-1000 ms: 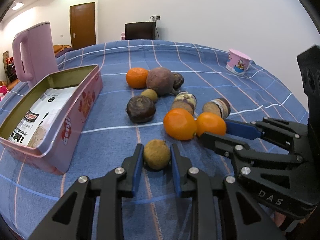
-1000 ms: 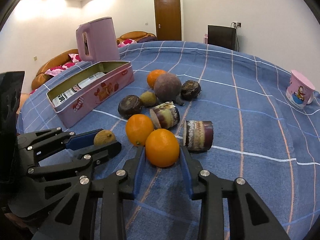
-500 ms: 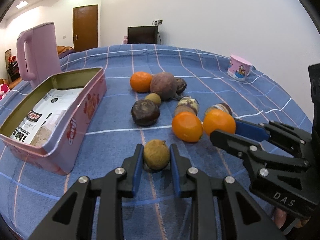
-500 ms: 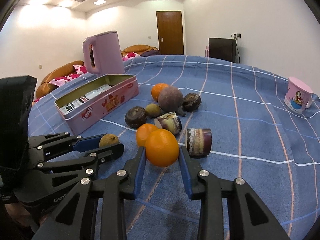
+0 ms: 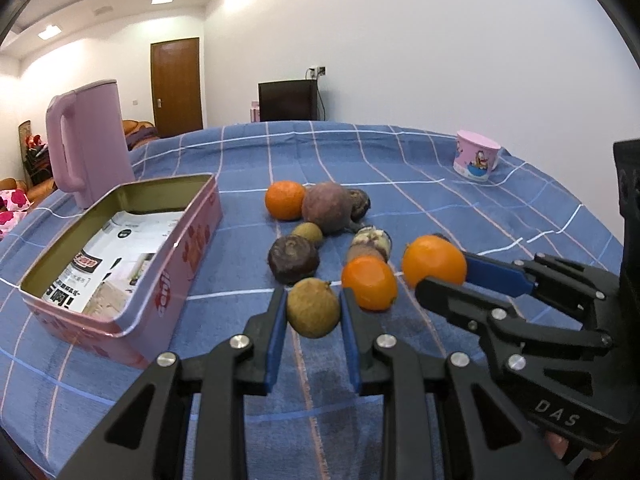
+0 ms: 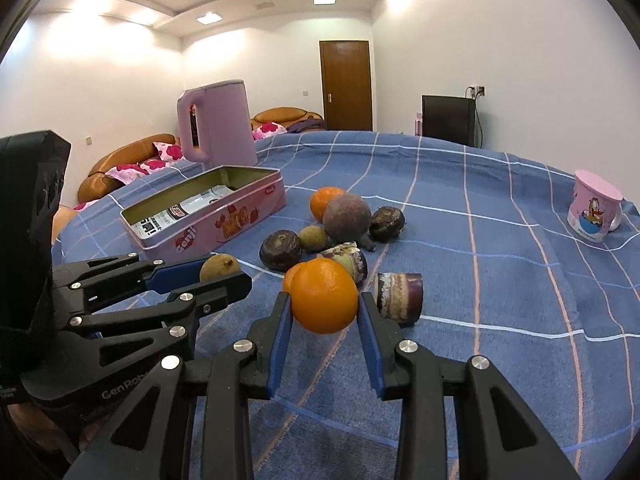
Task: Organize fruits
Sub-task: 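Carry the kiwi in the left gripper while the right gripper carries the orange over the pink tin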
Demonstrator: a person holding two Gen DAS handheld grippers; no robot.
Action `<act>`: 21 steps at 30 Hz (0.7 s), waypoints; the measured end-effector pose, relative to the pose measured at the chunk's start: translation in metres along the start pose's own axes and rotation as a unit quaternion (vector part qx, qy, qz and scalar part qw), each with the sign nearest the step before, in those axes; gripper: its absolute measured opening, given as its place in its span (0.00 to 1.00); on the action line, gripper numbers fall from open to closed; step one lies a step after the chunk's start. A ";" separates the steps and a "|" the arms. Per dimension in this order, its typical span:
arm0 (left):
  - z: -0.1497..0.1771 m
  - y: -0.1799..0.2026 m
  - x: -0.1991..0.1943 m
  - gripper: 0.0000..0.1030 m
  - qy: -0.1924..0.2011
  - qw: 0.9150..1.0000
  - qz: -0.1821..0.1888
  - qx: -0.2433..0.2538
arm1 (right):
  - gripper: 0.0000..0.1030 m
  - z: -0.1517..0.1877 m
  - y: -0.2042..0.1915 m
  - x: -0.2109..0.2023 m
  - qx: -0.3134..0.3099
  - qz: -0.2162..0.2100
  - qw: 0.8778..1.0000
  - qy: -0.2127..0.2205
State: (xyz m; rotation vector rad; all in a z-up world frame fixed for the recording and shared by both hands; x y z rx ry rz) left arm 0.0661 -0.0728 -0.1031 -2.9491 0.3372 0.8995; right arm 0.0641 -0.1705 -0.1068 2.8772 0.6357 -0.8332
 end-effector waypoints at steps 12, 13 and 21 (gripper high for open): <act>-0.005 -0.002 -0.008 0.27 0.024 1.000 -0.008 -0.001 | 0.34 -0.003 -0.002 -0.012 -0.009 -0.006 0.999 0.034; -0.005 -0.002 -0.008 0.27 0.026 1.000 -0.009 -0.001 | 0.34 -0.004 -0.003 -0.012 -0.010 -0.006 0.999 0.036; -0.009 -0.003 -0.015 0.27 0.042 0.999 -0.017 0.002 | 0.34 -0.005 -0.004 -0.017 -0.013 -0.008 0.999 0.052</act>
Point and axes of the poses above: each gripper's, at about its wrist camera, not at the fingertips, and x roughly the way its jaws point, y to its right, z to its underside, the point moved 7 cm from there along x, roughly the way its jaws point, and after that the axes turned 1 degree about x, right-handed, at the moved point
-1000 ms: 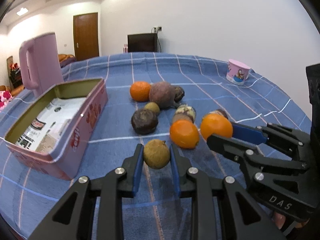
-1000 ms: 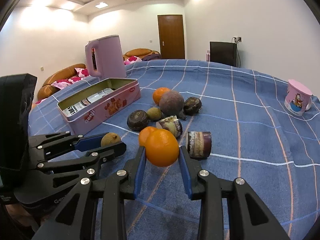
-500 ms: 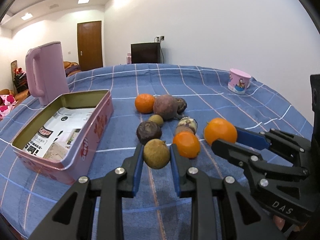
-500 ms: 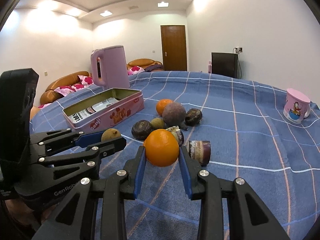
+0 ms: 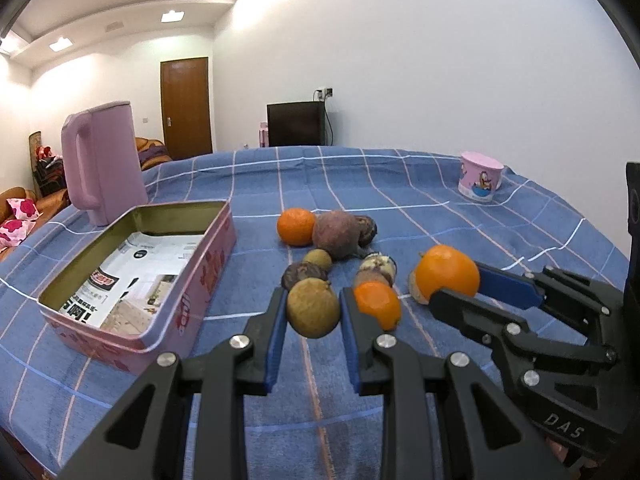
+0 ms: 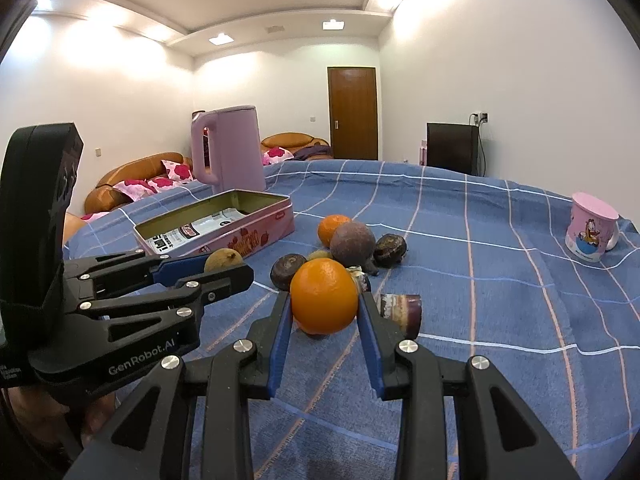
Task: Organize fruits
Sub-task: 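Carry the kiwi in the left gripper while the right gripper carries the orange over the pink tin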
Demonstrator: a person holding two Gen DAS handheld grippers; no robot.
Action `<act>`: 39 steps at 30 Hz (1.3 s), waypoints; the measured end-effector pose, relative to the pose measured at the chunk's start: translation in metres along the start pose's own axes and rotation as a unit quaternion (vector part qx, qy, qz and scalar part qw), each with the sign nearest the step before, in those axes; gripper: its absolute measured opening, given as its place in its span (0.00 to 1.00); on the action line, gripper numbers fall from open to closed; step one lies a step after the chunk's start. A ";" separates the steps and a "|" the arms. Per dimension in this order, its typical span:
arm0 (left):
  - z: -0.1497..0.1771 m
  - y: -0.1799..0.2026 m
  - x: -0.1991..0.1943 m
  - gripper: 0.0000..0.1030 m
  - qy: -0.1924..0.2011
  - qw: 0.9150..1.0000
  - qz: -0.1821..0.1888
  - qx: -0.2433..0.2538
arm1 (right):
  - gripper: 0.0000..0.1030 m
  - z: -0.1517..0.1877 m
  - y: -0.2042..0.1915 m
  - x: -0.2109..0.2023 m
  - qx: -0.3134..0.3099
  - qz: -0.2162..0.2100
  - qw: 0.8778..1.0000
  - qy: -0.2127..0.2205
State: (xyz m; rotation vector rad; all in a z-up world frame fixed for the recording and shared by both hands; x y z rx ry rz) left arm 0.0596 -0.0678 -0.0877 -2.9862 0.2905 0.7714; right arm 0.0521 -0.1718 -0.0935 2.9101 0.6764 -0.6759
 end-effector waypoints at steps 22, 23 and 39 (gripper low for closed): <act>-0.017 -0.010 -0.015 0.27 0.034 0.999 -0.029 0.010 | 0.34 -0.014 -0.011 -0.013 -0.022 -0.002 0.999 0.040; -0.018 -0.014 -0.015 0.27 0.032 0.999 -0.032 0.008 | 0.34 -0.017 -0.012 -0.012 -0.024 -0.008 0.999 0.040; -0.041 -0.121 0.000 0.27 0.006 0.994 -0.106 -0.034 | 0.34 -0.084 -0.080 0.061 -0.058 -0.102 0.993 0.006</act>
Point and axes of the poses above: each gripper's, at about its wrist camera, not at the fingertips, and x roughly the way its jaws point, y to its right, z to its underside, the point moved 7 cm from there along x, roughly the way its jaws point, and after that the axes turned 1 degree about x, right-handed, at the moved point
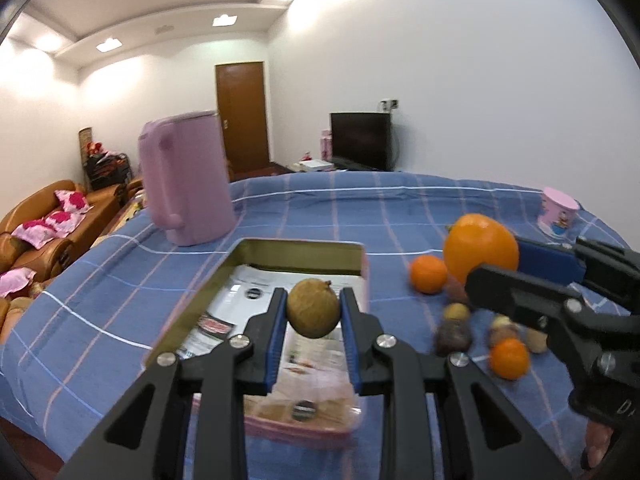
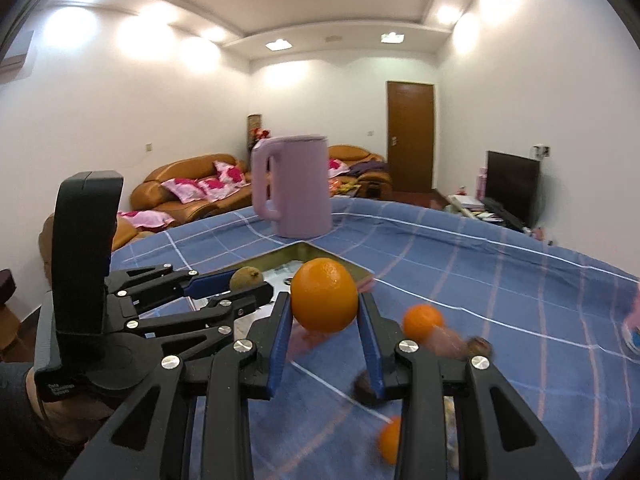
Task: Organize fruits
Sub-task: 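Carry the kiwi in the left gripper while the right gripper carries the orange over the pink tin, then open the left gripper to drop the kiwi while the right gripper releases the orange into the tin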
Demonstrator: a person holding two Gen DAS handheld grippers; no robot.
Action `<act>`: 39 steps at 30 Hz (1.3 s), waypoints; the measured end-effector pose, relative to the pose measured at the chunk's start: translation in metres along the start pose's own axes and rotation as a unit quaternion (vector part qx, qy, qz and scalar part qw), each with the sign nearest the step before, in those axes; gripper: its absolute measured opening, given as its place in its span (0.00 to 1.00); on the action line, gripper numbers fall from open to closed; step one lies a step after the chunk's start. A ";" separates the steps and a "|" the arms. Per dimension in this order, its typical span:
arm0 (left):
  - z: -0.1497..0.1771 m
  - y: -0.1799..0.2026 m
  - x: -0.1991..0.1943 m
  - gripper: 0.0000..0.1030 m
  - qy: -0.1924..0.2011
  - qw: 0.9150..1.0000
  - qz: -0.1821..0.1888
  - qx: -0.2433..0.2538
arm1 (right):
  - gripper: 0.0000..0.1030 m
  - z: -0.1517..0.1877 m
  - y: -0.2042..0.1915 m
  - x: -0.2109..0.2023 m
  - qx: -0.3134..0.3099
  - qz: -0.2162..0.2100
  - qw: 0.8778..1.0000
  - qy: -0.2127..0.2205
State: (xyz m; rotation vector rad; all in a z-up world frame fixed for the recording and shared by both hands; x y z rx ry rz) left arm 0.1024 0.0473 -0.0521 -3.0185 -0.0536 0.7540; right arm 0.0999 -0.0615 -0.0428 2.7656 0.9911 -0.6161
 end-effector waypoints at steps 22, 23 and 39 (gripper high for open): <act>0.005 -0.060 0.050 0.27 -0.058 0.998 -0.029 -0.018 | 0.34 0.003 -0.030 0.087 -0.022 -0.025 0.997 -0.072; 0.005 -0.060 0.052 0.27 -0.060 0.998 -0.029 -0.019 | 0.34 0.003 -0.031 0.091 -0.022 -0.024 0.997 -0.075; 0.014 -0.058 0.067 0.27 -0.093 0.995 -0.023 -0.011 | 0.34 0.014 -0.029 0.106 -0.012 -0.027 0.994 -0.106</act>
Point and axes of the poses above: each gripper's, at about its wrist camera, not at the fingertips, and x roughly the way its jaws point, y to its right, z to its underside, the point moved 7 cm from there along x, roughly the way its jaws point, and after that the axes turned 1 degree about x, right-handed, at the moved point
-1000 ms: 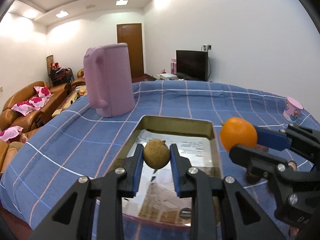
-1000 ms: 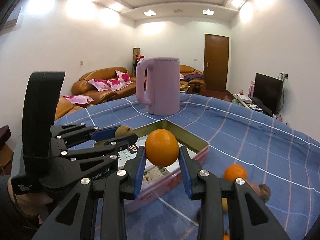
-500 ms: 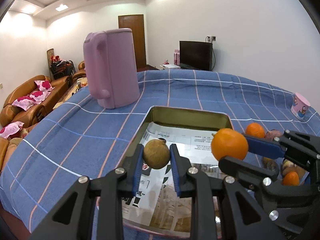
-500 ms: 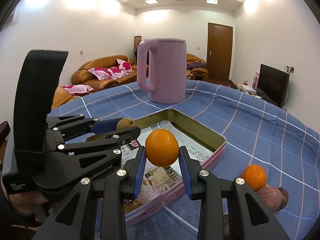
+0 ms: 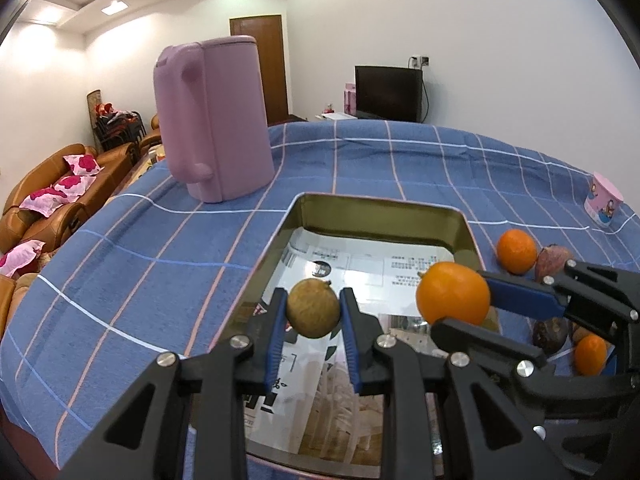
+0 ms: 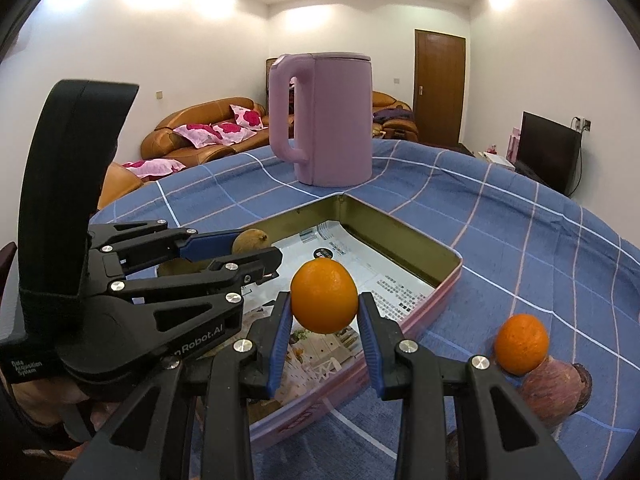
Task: Organize fruits
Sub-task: 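Open the left gripper to drop the kiwi while the right gripper releases the orange into the tin, then grasp the dark red cylindrical can with the right gripper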
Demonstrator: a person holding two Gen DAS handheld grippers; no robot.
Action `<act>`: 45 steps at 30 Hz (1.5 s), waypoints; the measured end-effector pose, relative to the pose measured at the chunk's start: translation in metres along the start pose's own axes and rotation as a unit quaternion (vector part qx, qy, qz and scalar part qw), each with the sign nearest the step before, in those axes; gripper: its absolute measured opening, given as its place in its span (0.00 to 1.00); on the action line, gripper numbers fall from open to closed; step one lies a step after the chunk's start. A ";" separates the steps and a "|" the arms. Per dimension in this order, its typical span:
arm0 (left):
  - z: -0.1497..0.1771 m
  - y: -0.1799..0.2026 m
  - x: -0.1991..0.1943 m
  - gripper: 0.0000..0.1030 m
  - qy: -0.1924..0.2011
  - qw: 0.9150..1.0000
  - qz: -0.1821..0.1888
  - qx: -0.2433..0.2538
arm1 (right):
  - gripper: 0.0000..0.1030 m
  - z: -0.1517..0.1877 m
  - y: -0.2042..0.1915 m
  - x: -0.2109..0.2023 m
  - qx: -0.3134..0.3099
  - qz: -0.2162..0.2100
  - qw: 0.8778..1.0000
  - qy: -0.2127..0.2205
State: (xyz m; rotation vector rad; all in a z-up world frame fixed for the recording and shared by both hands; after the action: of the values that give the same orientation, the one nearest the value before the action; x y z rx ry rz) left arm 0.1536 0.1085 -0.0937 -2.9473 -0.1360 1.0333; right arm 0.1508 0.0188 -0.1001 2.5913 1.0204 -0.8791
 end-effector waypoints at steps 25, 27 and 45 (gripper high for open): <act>0.005 -0.005 -0.011 0.59 0.002 1.000 0.005 -0.018 | 0.48 0.003 0.004 -0.007 0.004 0.006 1.000 0.004; 0.004 -0.004 -0.021 0.64 0.014 1.000 0.008 -0.020 | 0.49 0.004 0.005 -0.013 0.007 0.009 1.000 0.008; 0.009 0.089 -0.066 0.74 0.042 0.995 0.089 0.013 | 0.49 0.095 0.117 -0.131 0.110 0.175 0.979 0.000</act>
State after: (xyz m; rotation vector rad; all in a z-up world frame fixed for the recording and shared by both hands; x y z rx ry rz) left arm 0.1033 0.0138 -0.0632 -3.0180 0.1430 0.9173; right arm 0.1115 -0.1770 -0.0981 2.8257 0.4620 -0.9416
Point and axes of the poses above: each gripper's, at about its wrist camera, not at the fingertips, and x roughly the way its jaws point, y to its right, z to its underside, the point moved 7 cm from there along x, roughly the way its jaws point, and after that the axes turned 1 degree about x, right-handed, at the moved point
